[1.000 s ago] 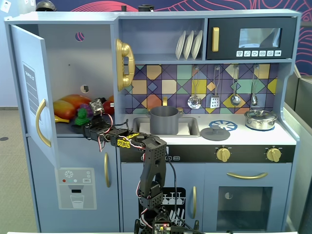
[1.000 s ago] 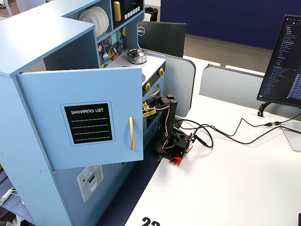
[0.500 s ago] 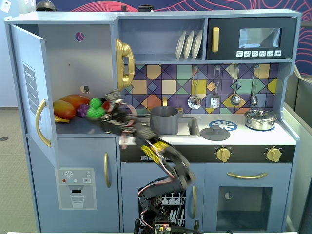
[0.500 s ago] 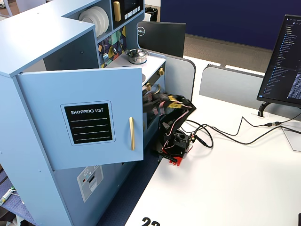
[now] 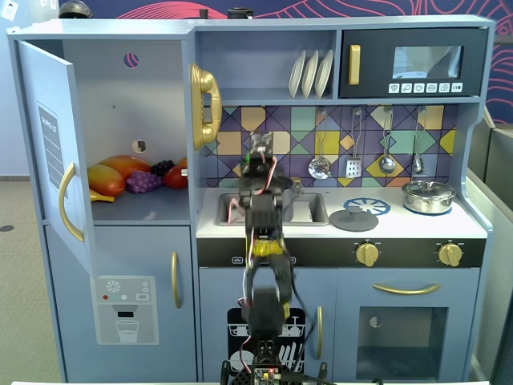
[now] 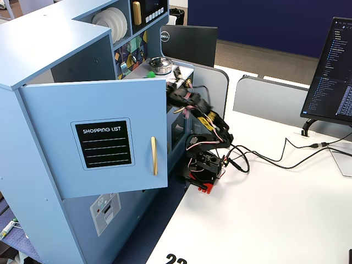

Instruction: Pick up the green pineapple from the left cabinet and place it in the gray recipient

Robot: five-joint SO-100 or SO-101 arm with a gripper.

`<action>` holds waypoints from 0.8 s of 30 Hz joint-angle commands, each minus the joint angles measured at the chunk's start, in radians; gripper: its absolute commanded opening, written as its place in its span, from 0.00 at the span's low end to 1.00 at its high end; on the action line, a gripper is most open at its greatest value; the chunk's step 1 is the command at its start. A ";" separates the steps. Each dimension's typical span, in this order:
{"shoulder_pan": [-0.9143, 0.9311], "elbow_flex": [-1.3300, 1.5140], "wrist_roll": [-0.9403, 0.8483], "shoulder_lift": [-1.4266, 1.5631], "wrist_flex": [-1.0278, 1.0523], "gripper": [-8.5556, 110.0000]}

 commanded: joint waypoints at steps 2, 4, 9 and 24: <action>0.086 -0.265 -0.018 -0.368 -0.149 0.07; 0.087 -0.351 -0.034 -0.472 -0.156 0.07; 0.084 -0.483 -0.077 -0.632 -0.106 0.07; 0.123 -0.638 -0.028 -0.403 0.428 0.40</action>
